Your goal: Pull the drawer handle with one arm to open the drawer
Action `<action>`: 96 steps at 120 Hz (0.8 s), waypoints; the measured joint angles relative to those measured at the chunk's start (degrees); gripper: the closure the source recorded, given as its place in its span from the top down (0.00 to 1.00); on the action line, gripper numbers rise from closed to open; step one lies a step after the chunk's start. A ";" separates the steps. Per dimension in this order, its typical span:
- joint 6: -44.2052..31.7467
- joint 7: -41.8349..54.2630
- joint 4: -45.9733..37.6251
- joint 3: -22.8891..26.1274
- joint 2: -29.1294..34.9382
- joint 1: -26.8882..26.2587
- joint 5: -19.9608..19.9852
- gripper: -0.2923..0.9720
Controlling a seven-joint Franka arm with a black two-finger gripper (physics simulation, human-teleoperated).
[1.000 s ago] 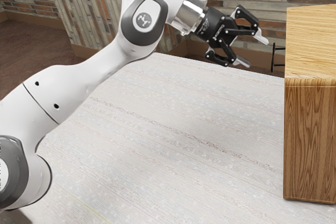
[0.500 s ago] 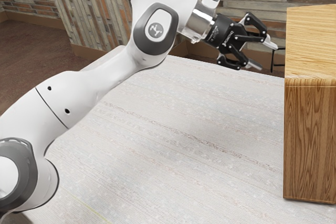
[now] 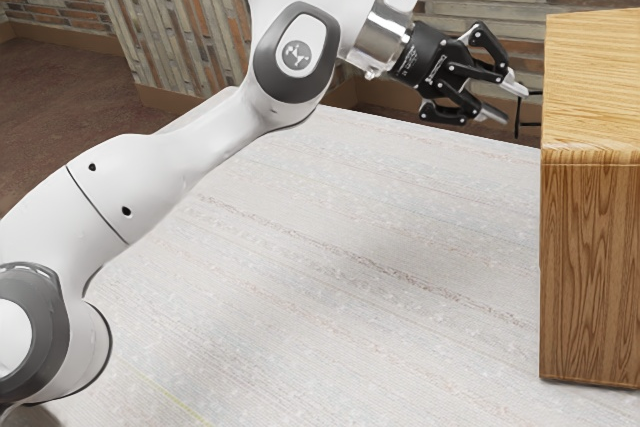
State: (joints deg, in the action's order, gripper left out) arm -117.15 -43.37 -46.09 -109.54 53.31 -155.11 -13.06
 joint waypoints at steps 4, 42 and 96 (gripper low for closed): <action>0.00 0.04 -0.01 -0.01 -0.05 0.01 0.00 0.36; 0.14 0.05 -0.06 -0.41 -0.78 0.16 0.39 0.34; 1.73 -1.83 -0.01 -0.80 -1.31 0.84 0.37 0.33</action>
State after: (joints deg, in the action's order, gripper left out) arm -115.41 -45.19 -46.10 -110.34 52.01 -154.27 -12.70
